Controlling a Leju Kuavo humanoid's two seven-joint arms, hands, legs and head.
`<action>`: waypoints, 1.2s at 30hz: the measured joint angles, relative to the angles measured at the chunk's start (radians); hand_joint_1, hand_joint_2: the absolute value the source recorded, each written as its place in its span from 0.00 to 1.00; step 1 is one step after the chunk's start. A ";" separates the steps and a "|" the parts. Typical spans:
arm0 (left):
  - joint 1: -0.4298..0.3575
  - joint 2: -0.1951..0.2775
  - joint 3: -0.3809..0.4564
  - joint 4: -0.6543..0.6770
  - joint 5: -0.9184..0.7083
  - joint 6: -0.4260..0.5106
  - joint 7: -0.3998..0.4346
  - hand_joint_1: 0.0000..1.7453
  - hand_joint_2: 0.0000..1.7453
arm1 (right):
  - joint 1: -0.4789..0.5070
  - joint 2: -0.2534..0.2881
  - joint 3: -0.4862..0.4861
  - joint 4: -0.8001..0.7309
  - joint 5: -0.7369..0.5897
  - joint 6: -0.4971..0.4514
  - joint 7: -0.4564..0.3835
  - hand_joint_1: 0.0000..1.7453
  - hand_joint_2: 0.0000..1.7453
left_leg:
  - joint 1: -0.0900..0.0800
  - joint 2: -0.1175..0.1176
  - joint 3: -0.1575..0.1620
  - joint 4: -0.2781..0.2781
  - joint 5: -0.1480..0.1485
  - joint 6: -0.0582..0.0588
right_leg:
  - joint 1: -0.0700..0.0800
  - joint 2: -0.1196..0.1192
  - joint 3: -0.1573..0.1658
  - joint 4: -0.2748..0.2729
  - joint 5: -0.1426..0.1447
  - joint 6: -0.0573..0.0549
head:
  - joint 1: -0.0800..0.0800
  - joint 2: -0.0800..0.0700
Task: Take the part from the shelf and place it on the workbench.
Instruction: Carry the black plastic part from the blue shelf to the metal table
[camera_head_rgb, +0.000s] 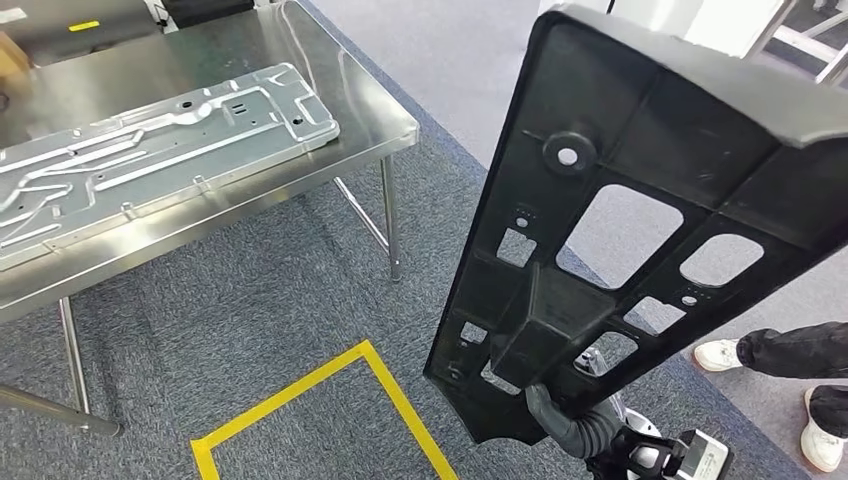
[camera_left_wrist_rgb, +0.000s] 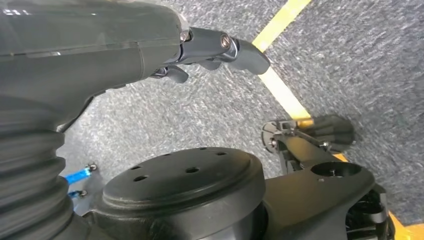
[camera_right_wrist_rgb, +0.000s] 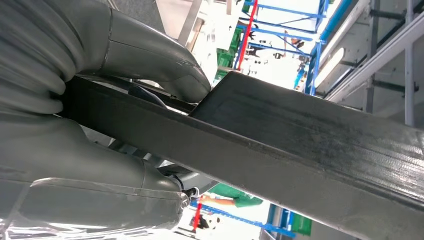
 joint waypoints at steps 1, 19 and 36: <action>0.000 0.000 0.000 0.000 0.000 0.000 0.000 0.00 1.00 | 0.002 -0.002 -0.002 -0.003 0.000 -0.002 -0.002 1.00 1.00 | -0.001 0.001 0.002 -0.003 0.002 0.006 | -0.001 0.000 -0.023 0.050 -0.028 0.001 | 0.000 0.000; -0.010 -0.004 -0.001 0.000 0.008 0.001 0.004 0.00 1.00 | -0.096 -0.001 -0.041 0.014 -0.024 0.022 0.074 1.00 1.00 | -0.008 -0.014 -0.116 0.246 -0.121 -0.037 | -0.001 -0.033 0.039 -0.063 0.025 -0.039 | 0.000 0.000; -0.006 -0.004 0.000 0.000 0.018 0.007 -0.010 0.00 1.00 | -0.168 0.008 -0.038 0.074 -0.045 0.042 0.080 1.00 1.00 | -0.017 0.012 -0.016 -0.004 0.019 0.023 | 0.007 -0.011 -0.114 0.255 -0.106 0.001 | 0.000 0.000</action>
